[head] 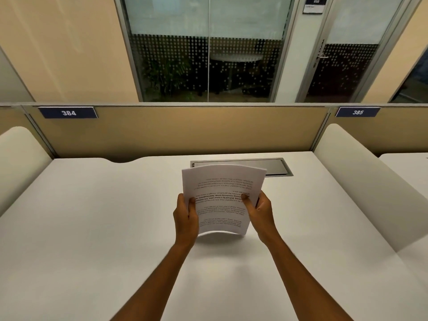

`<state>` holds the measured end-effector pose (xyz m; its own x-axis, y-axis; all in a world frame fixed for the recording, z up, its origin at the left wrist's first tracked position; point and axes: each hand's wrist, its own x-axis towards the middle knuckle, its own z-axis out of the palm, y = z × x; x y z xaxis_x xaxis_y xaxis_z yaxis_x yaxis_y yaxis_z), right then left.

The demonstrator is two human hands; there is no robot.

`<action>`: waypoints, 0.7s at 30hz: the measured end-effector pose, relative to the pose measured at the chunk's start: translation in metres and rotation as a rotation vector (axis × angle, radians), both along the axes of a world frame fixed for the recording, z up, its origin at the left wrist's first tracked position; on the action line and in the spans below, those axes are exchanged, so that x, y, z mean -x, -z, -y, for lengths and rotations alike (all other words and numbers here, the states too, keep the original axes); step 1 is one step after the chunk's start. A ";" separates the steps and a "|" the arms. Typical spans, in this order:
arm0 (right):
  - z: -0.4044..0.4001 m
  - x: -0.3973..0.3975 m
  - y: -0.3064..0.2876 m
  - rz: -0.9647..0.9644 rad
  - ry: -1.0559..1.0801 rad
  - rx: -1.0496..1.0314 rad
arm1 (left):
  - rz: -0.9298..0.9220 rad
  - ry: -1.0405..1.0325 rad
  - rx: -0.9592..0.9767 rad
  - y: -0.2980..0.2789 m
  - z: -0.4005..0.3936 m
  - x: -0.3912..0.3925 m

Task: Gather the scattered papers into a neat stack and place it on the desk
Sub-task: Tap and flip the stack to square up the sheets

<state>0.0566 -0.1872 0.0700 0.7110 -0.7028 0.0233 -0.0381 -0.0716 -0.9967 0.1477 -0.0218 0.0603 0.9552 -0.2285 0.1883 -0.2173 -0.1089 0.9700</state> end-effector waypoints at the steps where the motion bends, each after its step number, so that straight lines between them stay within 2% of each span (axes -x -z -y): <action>1: -0.002 0.002 0.005 -0.007 -0.004 -0.023 | -0.002 0.001 -0.008 0.004 -0.002 0.002; 8: -0.013 0.005 0.023 -0.056 -0.044 -0.095 | -0.018 0.074 -0.068 0.026 -0.015 0.005; 17: -0.015 -0.001 0.016 -0.015 -0.054 -0.065 | 0.009 -0.005 -0.034 0.016 -0.013 -0.001; 21: -0.018 0.001 0.033 -0.070 -0.070 -0.069 | -0.008 0.013 -0.063 0.029 -0.015 0.001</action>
<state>0.0556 -0.1689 0.0371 0.7567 -0.6496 -0.0744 -0.1046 -0.0080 -0.9945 0.1465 -0.0067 0.0311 0.9535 -0.2523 0.1651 -0.2110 -0.1671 0.9631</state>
